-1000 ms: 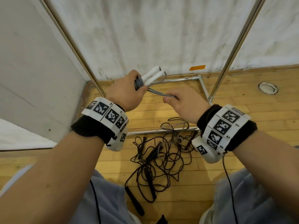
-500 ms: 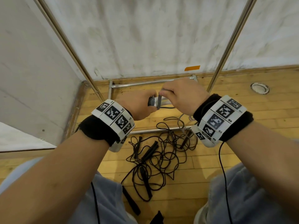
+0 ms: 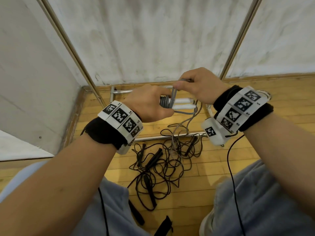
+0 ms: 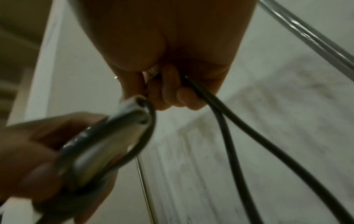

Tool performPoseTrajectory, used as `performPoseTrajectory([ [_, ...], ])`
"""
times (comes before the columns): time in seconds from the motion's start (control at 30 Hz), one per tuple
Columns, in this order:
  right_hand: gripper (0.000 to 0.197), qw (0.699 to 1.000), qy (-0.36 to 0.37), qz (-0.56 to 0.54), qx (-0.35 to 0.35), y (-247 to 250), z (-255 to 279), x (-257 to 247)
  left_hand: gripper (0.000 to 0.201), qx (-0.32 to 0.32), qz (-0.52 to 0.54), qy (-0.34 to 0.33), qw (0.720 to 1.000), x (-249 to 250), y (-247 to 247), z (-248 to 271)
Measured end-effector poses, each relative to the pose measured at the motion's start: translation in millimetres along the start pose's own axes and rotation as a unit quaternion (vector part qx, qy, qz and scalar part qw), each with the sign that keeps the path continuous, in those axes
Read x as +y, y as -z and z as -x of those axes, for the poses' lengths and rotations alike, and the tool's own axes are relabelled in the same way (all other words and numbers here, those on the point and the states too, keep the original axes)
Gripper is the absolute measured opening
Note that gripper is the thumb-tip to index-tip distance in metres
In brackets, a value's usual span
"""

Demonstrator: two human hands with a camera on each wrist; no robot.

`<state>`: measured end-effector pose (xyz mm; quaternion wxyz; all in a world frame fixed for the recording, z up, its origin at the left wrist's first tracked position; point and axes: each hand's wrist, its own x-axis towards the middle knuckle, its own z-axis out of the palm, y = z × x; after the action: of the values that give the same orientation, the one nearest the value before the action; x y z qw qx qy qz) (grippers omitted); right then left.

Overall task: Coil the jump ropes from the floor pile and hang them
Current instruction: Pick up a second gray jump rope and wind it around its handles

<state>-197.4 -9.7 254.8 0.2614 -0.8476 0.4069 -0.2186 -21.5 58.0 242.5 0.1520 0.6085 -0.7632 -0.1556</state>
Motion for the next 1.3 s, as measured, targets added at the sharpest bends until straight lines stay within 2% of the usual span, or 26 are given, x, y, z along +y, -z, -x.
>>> performPoseTrajectory([
  [0.17, 0.036, 0.98, -0.058, -0.186, -0.04, 8.0, 4.5, 4.5, 0.017, -0.005, 0.154, -0.009, 0.988, 6.6, 11.6, 6.3],
  [0.23, 0.017, 0.943, -0.07, -0.323, -0.046, 2.5, 3.5, 4.1, 0.018, 0.011, 0.221, -0.007, 0.975, 8.9, 15.9, 7.9],
  [0.27, 0.015, 0.917, -0.081, -0.389, -0.031, -1.5, 2.1, 1.8, 0.018, 0.03, 0.255, -0.005, 0.966, 9.5, 18.4, 8.5],
  [0.33, 0.031, 0.883, -0.11, -0.455, 0.035, -14.0, -2.2, -4.0, 0.015, 0.078, 0.306, 0.001, 0.949, 9.6, 22.0, 8.5],
  [0.4, 0.032, 0.894, -0.106, -0.424, 0.097, -26.5, -3.5, -12.0, 0.02, 0.115, 0.33, 0.015, 0.937, 10.3, 23.0, 7.4],
  [0.5, 0.034, 0.929, -0.066, -0.347, 0.114, -39.4, -5.3, -20.3, 0.029, 0.142, 0.351, 0.03, 0.925, 9.9, 23.1, 5.0],
  [0.63, 0.036, 0.975, -0.009, -0.199, 0.095, -47.9, -7.4, -25.0, 0.027, 0.187, 0.36, 0.056, 0.912, 2.7, 26.1, 1.7],
  [0.73, 0.036, 0.99, -0.006, -0.122, 0.071, -48.5, -9.7, -25.7, 0.03, 0.189, 0.331, 0.05, 0.923, -1.7, 26.4, -1.1],
  [0.8, 0.027, 0.997, -0.006, -0.072, 0.033, -46.2, -11.0, -25.8, 0.029, 0.194, 0.322, 0.051, 0.925, -3.7, 26.1, -3.6],
  [0.87, 0.011, 0.998, -0.03, -0.058, 0.002, -47.5, -11.3, -27.6, 0.027, 0.198, 0.32, 0.054, 0.925, -4.9, 25.5, -6.5],
  [0.97, 0.021, 0.986, -0.094, -0.136, -0.008, -55.2, -11.3, -31.6, 0.024, 0.195, 0.288, 0.058, 0.936, -5.4, 22.0, -9.8],
  [1.07, 0.022, 0.931, -0.154, -0.331, -0.018, -63.2, -7.2, -37.3, 0.024, 0.198, 0.243, 0.076, 0.946, -10.2, 20.2, -13.3],
  [1.1, 0.023, 0.913, -0.168, -0.371, -0.015, -65.2, -5.3, -37.8, 0.025, 0.196, 0.221, 0.085, 0.952, -13.0, 20.2, -14.6],
  [1.13, 0.025, 0.914, -0.171, -0.367, -0.009, -66.8, -3.7, -37.1, 0.028, 0.191, 0.194, 0.095, 0.957, -15.7, 20.3, -15.2],
  [1.17, 0.025, 0.936, -0.161, -0.314, -0.001, -67.4, -2.6, -35.1, 0.031, 0.181, 0.168, 0.106, 0.963, -18.1, 19.9, -15.2],
  [1.23, 0.024, 0.986, -0.106, -0.125, 0.002, -68.3, -0.4, -26.9, 0.033, 0.154, 0.123, 0.116, 0.974, -19.9, 17.2, -13.2],
  [1.3, 0.026, 0.997, -0.073, 0.016, 0.0, -68.4, 2.3, -19.6, 0.033, 0.124, 0.1, 0.108, 0.981, -19.3, 13.2, -10.7],
])
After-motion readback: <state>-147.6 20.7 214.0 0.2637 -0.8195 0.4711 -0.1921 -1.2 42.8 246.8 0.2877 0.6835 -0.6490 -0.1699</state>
